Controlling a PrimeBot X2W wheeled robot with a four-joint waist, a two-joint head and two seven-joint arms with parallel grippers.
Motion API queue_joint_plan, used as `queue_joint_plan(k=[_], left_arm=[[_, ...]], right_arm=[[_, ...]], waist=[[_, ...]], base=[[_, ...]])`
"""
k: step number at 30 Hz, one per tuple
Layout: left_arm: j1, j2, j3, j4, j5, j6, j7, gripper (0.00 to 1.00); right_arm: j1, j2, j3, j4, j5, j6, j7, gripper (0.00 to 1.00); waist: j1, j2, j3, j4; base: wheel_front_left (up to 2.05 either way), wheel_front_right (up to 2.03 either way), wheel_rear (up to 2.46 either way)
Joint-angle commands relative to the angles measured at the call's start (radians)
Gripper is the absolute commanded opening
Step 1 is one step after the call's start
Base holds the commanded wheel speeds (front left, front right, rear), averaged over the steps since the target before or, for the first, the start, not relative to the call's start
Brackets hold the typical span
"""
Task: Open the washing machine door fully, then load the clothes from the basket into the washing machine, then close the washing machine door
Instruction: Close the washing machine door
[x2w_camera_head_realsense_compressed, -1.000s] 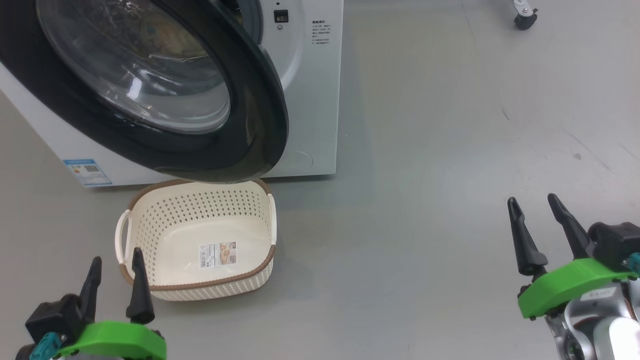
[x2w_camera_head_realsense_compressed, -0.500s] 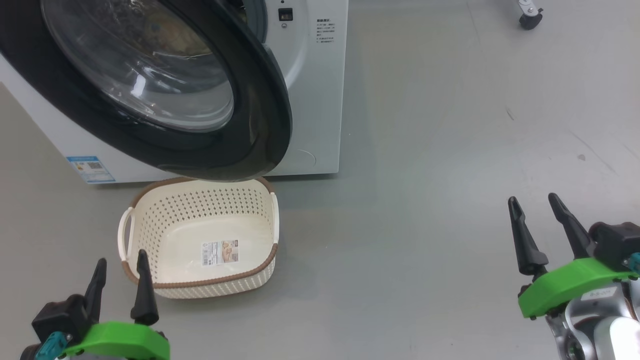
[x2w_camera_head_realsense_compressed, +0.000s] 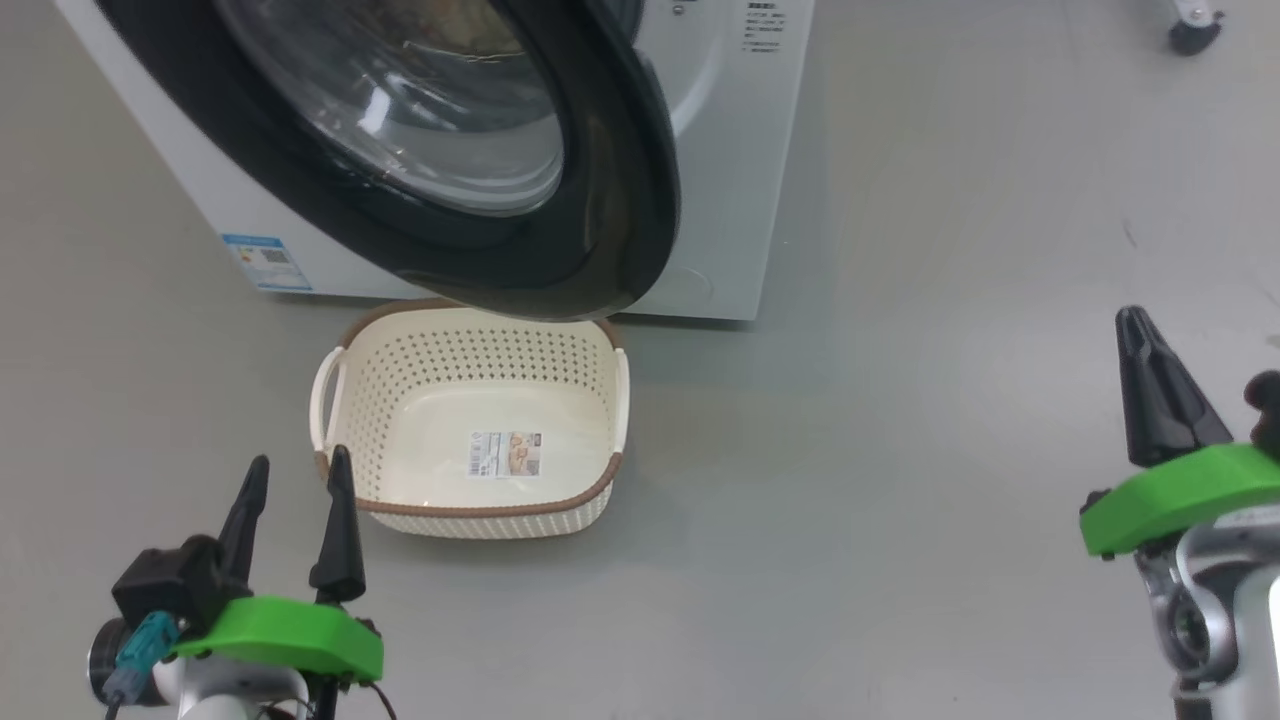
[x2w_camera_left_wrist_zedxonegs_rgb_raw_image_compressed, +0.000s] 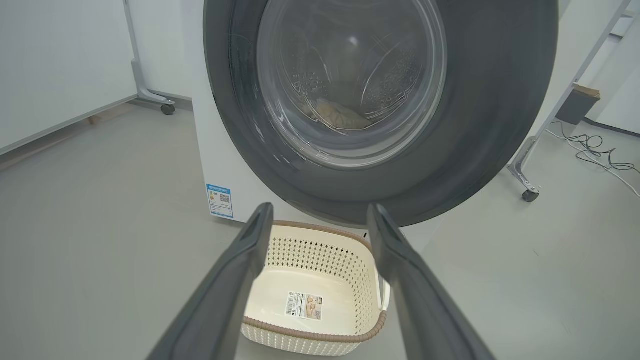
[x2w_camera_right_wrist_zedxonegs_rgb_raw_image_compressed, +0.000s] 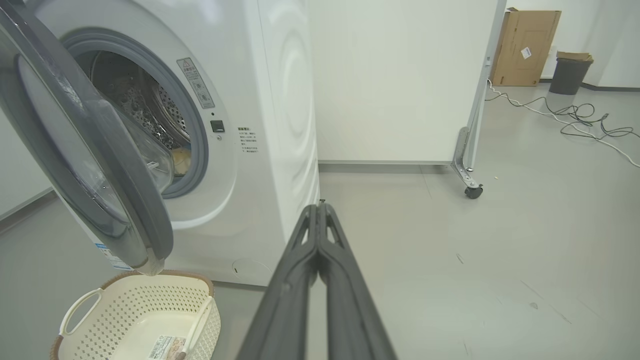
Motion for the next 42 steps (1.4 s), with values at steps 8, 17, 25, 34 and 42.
queue_joint_plan(k=[8,17,25,34,42], left_arm=[[-0.091,-0.027,-0.015,0.023,0.010,-0.034,-0.030,1.00],[-0.156,-0.085,-0.076,0.086,0.014,-0.070,-0.052,1.00],[-0.187,-0.121,-0.107,0.131,0.015,-0.087,-0.073,1.00],[-0.223,-0.141,-0.133,0.168,0.029,-0.103,-0.086,1.00],[-0.229,-0.146,-0.121,0.170,0.037,-0.101,-0.092,1.00]], right_arm=[[-0.226,-0.089,0.120,-0.048,-0.008,0.004,0.039,0.00],[-0.489,-0.132,0.307,0.089,0.047,0.004,0.064,0.00],[-0.671,-0.164,0.381,0.300,0.092,0.004,0.074,0.00],[-0.797,-0.189,0.382,0.491,0.132,0.004,0.053,0.00],[-0.854,-0.201,0.368,0.579,0.136,0.004,0.038,0.00]], waist=[[0.0000,0.0000,0.032,0.174],[0.0000,0.0000,0.049,0.317],[0.0000,0.0000,0.057,0.411],[0.0000,0.0000,0.080,0.468],[0.0000,0.0000,0.097,0.476]], base=[[0.00,0.00,0.00],[0.00,0.00,0.00],[0.00,0.00,0.00],[0.00,0.00,0.00],[0.00,0.00,0.00]])
